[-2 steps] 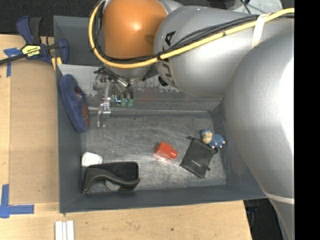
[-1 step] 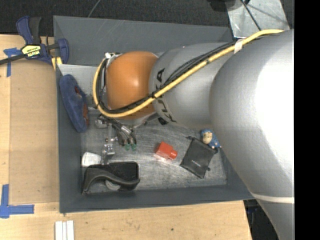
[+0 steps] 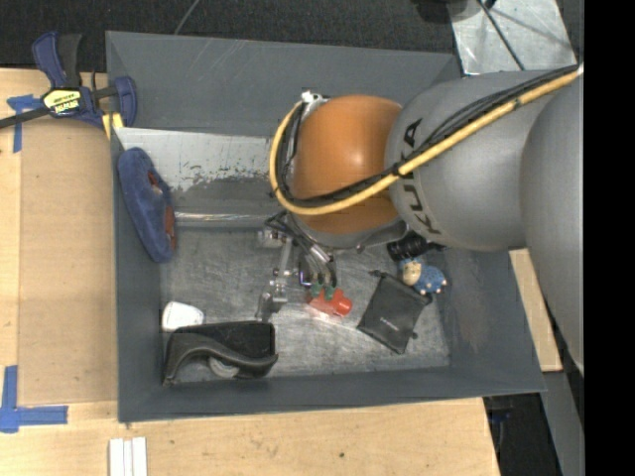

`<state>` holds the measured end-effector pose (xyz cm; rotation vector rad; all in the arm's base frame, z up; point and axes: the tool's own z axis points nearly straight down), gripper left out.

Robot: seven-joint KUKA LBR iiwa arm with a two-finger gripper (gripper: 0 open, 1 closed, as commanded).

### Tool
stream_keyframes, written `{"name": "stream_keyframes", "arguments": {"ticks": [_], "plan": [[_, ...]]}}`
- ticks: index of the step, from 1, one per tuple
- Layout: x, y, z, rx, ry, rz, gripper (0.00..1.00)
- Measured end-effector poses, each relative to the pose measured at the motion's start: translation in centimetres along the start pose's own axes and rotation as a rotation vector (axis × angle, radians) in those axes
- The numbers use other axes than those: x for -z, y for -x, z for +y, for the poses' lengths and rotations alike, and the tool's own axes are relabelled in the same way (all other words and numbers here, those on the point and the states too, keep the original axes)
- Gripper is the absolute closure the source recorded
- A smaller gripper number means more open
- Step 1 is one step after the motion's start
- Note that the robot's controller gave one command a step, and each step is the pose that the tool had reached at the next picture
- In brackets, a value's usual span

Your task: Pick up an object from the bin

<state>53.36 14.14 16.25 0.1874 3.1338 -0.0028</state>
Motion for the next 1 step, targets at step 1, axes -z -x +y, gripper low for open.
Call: {"name": "stream_keyframes", "arguments": {"ticks": [1], "plan": [[-1.56,-4.97,7.16,-0.016,0.003,0.004,0.00]]}}
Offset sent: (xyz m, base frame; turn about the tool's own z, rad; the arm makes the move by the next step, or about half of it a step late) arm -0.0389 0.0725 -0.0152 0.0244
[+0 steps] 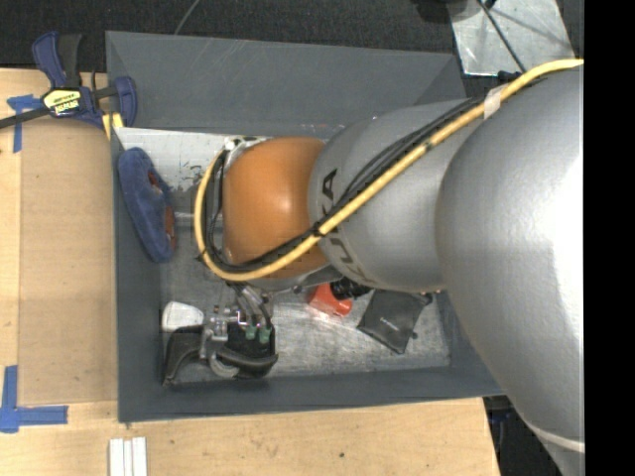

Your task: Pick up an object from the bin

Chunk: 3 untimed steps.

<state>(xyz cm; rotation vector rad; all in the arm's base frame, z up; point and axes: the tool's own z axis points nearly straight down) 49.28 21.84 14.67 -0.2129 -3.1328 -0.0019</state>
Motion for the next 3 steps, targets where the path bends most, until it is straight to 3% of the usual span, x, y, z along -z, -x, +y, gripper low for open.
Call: {"name": "stream_keyframes", "arguments": {"ticks": [1,2,3], "plan": [[-5.4,0.3,1.1,0.104,0.002,-0.007,0.00],[-5.5,0.4,1.1,0.102,0.002,-0.008,1.00],[8.5,0.4,1.9,0.083,0.001,-0.005,1.00]]}}
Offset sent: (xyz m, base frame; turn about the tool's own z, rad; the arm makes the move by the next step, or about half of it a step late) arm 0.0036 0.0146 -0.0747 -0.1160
